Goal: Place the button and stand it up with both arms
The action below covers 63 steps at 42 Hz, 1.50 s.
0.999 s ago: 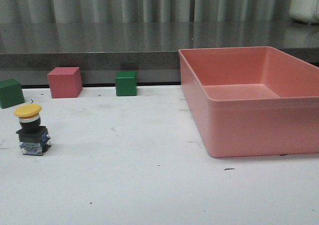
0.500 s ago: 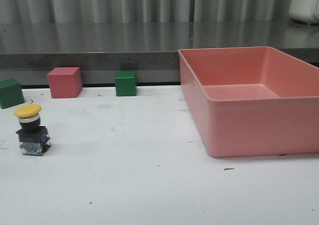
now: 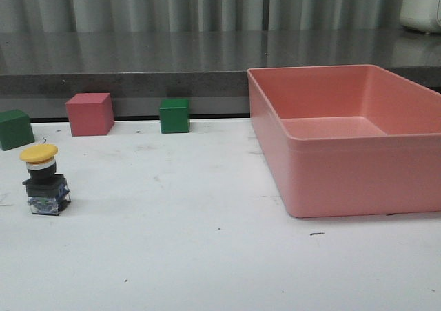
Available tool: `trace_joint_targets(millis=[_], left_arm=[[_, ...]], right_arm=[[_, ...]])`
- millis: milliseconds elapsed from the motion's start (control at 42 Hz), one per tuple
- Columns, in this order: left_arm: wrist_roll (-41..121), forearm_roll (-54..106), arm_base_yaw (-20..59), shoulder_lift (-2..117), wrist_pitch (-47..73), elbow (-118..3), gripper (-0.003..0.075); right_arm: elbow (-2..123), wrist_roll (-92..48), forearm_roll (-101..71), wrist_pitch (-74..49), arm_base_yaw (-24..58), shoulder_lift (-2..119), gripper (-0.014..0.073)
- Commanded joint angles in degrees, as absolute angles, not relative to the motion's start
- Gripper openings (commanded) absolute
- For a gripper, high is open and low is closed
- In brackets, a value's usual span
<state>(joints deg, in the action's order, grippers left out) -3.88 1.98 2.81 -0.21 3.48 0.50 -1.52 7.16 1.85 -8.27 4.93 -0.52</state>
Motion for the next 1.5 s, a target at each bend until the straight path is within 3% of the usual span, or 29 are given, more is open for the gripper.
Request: trace_joint_targets(millis=[0, 1475], left_arm=[[-4.3, 2.1, 2.9, -1.4, -1.3, 1.3, -0.002], [-4.3, 2.1, 2.9, -1.4, -1.3, 1.3, -0.002]], right_arm=[[-1.4, 6.5, 1.6, -2.1, 4.6, -1.7, -0.0065], [-1.4, -0.3, -4.1, 1.7, 3.3, -1.7, -0.0067]])
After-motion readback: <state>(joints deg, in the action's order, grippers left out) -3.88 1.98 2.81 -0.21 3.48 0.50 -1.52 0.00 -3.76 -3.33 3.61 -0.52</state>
